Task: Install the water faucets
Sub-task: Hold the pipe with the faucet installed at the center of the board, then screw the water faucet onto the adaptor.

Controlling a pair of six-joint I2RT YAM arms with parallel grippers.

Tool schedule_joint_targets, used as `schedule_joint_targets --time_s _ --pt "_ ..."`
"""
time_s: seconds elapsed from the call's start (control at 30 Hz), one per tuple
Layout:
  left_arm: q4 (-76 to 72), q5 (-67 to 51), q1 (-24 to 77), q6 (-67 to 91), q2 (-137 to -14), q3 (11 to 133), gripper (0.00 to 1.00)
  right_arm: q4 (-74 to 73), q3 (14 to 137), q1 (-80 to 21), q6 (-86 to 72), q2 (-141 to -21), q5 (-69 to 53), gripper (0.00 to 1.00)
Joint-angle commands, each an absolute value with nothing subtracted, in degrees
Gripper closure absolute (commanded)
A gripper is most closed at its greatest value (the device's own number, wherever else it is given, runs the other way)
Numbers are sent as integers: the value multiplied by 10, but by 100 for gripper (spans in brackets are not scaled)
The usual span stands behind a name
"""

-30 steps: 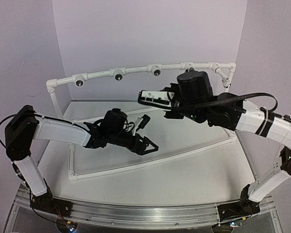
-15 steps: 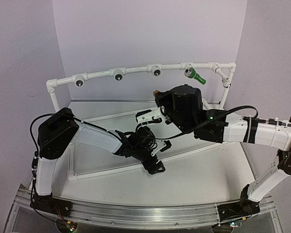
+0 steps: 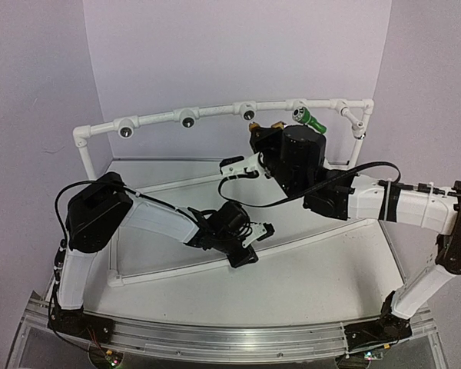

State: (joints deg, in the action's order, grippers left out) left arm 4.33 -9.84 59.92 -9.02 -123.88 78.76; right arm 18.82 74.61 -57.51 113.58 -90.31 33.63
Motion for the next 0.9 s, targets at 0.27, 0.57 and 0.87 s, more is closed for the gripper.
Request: schedule_joint_targets --time_s 0.27,0.57,0.87 --pt "68 -136 610 -96 -1267 760 100 254 798 -558 1185 -936 328 100" --pt "61 -147 610 -100 -1275 761 100 254 804 -558 1172 -934 325 100" --pt "61 -146 610 -103 -1274 759 100 251 821 -551 1158 -943 317 100"
